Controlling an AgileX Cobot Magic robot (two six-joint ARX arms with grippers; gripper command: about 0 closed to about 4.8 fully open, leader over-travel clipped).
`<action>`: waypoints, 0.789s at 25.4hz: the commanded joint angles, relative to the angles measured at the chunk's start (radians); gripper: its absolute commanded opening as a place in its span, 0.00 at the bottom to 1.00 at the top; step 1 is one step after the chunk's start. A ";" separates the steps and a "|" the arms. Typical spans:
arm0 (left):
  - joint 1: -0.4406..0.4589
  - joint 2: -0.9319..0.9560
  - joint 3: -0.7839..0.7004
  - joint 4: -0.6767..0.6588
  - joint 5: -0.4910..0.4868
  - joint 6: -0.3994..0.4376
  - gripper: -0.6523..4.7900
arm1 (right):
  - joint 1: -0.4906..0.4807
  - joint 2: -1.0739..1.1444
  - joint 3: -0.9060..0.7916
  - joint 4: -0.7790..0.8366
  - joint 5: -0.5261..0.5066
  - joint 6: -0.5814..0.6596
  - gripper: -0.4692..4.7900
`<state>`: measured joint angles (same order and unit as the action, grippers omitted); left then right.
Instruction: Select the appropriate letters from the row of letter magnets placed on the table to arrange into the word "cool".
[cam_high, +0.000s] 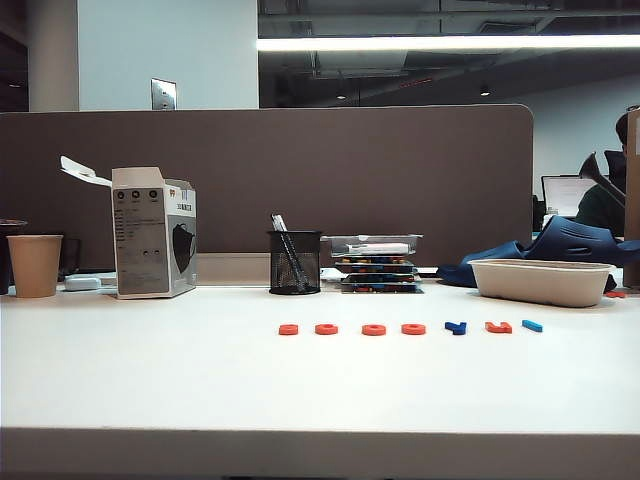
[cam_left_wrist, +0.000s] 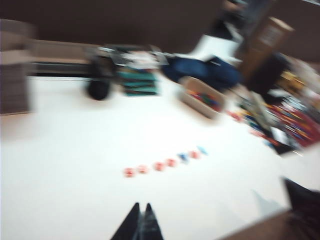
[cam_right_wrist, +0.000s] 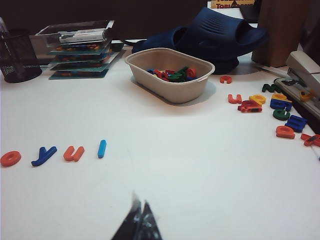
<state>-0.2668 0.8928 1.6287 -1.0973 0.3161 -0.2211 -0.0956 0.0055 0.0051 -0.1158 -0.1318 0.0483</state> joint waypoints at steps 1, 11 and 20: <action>-0.245 0.133 0.102 -0.046 -0.182 -0.106 0.11 | 0.000 -0.008 -0.004 0.023 0.003 0.004 0.08; -0.382 0.371 0.111 -0.015 -0.244 -0.288 0.11 | 0.000 -0.008 -0.004 0.019 0.003 0.005 0.08; -0.386 0.386 0.111 -0.011 -0.253 -0.287 0.11 | 0.000 -0.008 -0.002 0.013 0.002 0.010 0.08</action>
<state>-0.6521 1.2823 1.7351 -1.1183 0.0704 -0.5098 -0.0959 0.0055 0.0051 -0.1169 -0.1318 0.0509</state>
